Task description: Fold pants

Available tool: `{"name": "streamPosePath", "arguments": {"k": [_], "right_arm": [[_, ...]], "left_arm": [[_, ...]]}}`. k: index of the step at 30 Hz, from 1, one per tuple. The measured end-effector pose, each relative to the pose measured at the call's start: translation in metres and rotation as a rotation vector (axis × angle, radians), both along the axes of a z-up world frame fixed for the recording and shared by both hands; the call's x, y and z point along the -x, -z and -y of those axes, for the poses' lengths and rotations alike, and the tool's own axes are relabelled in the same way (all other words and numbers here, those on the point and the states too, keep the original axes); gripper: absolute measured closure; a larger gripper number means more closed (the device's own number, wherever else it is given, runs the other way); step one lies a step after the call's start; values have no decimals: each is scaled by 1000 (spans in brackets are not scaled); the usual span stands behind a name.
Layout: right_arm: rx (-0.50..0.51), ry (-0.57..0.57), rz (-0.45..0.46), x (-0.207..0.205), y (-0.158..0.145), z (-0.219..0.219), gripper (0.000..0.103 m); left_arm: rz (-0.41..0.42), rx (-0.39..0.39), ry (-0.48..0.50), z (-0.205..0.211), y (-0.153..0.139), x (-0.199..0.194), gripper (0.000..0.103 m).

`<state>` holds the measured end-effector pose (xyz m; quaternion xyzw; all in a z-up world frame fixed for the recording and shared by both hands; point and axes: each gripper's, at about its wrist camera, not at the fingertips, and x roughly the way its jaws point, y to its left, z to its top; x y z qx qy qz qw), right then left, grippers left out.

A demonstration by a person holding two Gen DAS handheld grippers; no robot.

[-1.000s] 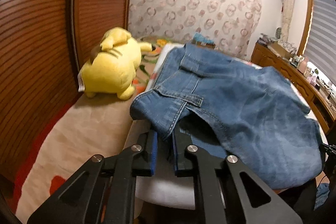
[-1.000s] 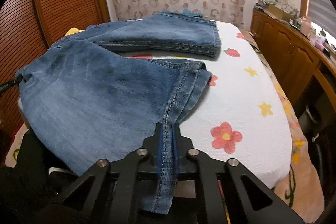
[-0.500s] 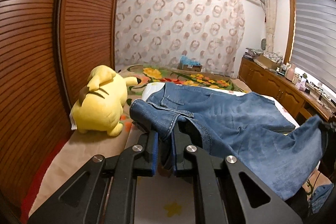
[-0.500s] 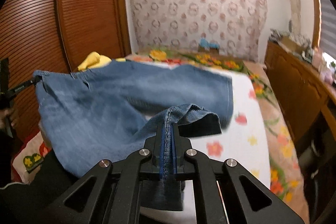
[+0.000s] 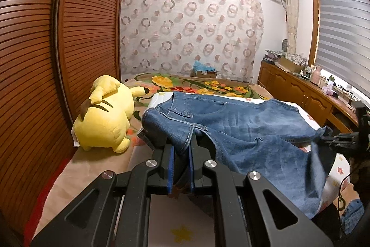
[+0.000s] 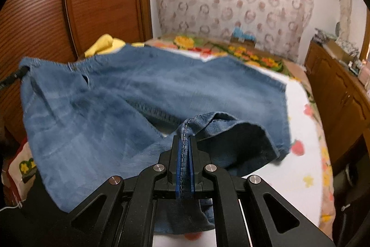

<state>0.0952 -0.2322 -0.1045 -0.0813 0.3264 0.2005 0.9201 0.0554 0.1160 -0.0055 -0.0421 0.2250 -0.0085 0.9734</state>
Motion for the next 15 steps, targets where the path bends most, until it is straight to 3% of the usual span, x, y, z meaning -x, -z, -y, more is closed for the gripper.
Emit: {"name": "streamPosePath", "arguments": {"k": [4,11,15], "right_arm": [[-15,13,-37,-8,16,6,92],[-53,65,-39,1,7,31,59],[-75,91,-34,19,1,45,54]], "left_arm": [[6,-9,12,6,-2,-2,92],[17,-23,33,19,-8,-6,92],[20,-28,44,25,-10,-8,92]]}}
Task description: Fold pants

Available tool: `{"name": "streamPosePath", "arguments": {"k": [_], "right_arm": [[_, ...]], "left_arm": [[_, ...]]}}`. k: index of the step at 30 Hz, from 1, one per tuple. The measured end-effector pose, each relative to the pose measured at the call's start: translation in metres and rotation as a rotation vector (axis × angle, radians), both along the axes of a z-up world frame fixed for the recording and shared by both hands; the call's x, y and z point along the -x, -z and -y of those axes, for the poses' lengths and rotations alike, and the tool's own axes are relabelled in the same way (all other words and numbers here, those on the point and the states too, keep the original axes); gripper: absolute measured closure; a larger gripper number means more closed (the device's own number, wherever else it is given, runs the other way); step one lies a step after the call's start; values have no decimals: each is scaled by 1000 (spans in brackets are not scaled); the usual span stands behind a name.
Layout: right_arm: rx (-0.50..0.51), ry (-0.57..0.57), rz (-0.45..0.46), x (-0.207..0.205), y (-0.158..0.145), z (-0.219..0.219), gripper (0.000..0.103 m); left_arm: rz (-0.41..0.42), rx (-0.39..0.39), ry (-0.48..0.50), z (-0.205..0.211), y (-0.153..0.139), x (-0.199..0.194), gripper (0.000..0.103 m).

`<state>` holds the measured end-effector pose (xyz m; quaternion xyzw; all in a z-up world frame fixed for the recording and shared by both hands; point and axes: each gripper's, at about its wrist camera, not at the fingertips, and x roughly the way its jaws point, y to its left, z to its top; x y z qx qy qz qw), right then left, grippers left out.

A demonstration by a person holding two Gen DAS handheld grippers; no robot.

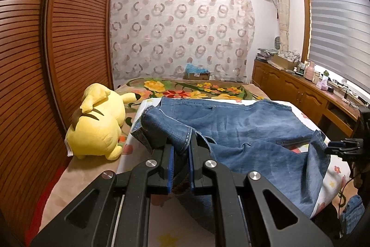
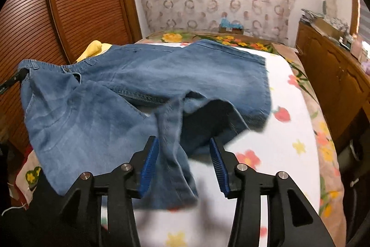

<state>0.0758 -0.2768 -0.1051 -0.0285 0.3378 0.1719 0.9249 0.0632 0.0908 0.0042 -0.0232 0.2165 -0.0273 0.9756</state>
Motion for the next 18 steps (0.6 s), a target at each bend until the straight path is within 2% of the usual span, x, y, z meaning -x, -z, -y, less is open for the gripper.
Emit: {"name": "streamPosePath", "arguments": {"k": [6,15,16,18], "right_arm": [[-7,-4,-41,31,16,12,54],[-54,-32,-80,23,31,15,55],[-56,-38,-81,22,31,16,59],[-69,-65,-98,20,35,14,88]], "left_arm": [[7,0,3,5,-4,-4,92],[19,3,6,6,-8,-14,92],[19,1,5,6,-8,-12,92],[24,0,3,6,-9,-14,92]]}}
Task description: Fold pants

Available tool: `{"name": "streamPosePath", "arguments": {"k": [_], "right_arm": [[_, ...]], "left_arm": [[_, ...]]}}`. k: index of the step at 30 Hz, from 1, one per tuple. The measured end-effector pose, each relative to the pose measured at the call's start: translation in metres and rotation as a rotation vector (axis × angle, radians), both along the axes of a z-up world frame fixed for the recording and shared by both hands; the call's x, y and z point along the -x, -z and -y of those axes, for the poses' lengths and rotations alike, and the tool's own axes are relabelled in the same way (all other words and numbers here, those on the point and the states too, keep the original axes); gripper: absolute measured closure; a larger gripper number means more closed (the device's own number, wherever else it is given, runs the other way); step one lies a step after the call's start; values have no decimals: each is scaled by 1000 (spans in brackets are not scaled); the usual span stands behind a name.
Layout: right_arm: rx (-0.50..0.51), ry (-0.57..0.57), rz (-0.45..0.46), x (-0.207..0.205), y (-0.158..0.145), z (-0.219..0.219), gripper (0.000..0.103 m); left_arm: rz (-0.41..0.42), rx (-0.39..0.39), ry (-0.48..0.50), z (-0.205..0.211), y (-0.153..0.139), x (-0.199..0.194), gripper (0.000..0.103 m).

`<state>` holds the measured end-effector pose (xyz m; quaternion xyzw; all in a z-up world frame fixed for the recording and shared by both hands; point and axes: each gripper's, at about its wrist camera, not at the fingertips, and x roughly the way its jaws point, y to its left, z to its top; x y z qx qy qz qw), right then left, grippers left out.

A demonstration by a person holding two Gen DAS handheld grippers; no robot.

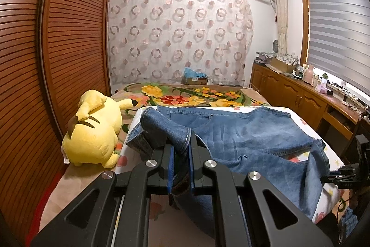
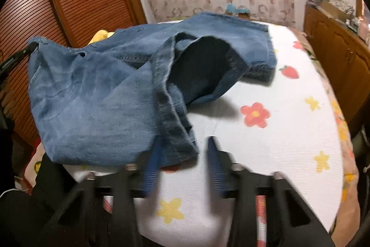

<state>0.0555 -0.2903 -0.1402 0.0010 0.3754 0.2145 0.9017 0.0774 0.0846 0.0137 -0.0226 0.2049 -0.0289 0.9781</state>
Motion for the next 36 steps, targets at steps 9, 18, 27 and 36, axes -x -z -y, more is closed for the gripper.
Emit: {"name": "streamPosePath", "arguments": {"k": [9,18,27,36], "right_arm": [[-100,24,127,11,-42,25,99],[-99,133,315,12,-104,75,100],[-62,185,343,-19,-108,80,100],[-64,197,312,-49,-126,65,100]], "left_arm": [[61,-7,-33,-1,-28,-14,92],[88,1,-62,-7,-48,-45,93],[65,0,-84,-6,-47,-91,94],[26,12,-92,-5,-45,-148,94]]}}
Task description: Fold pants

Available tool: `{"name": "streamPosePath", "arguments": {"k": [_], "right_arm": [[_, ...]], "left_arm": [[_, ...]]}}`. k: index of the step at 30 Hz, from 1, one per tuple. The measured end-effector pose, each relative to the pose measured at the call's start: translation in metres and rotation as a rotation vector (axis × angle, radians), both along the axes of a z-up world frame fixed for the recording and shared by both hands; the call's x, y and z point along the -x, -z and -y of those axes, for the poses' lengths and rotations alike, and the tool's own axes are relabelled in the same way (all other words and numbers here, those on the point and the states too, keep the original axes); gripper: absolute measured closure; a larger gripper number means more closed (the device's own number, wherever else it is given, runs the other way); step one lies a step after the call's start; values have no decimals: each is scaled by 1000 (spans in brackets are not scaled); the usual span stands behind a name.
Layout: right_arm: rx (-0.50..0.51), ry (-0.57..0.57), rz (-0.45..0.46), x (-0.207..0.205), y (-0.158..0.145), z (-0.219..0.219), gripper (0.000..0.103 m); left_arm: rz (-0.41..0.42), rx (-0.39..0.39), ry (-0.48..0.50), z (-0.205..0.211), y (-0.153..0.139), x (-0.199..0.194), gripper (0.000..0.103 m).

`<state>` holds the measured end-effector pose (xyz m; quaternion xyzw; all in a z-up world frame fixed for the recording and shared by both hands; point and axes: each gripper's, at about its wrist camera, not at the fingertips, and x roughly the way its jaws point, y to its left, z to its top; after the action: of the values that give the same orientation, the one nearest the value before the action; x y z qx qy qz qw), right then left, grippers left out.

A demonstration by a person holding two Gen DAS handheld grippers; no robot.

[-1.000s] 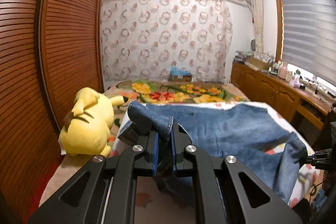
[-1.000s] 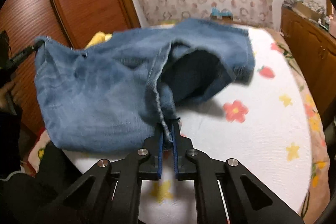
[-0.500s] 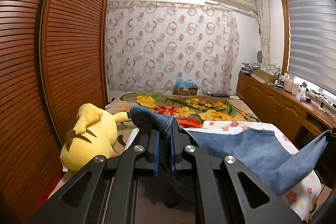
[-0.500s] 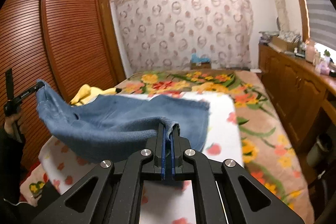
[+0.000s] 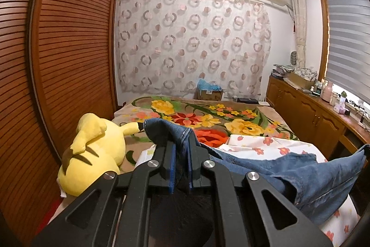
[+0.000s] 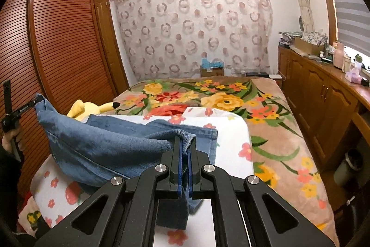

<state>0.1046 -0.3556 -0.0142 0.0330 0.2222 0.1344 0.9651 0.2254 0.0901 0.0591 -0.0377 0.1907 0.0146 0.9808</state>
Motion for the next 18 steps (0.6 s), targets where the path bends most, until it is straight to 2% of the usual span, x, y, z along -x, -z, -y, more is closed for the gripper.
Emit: {"name": "streamPosePath", "arguments": {"k": [5,12,18], "right_arm": [[19,27,-15,-17,-4,-2,100],[60,72,-83,-52,-3,-14,100],[97,90,-161,-79,7,-31,100]], "left_arm": [[-14,-6,18,6,0,-42,94],[-59,-12,24,13,20,-99,94],[-131,-33,23,17,45,-119,94]]}}
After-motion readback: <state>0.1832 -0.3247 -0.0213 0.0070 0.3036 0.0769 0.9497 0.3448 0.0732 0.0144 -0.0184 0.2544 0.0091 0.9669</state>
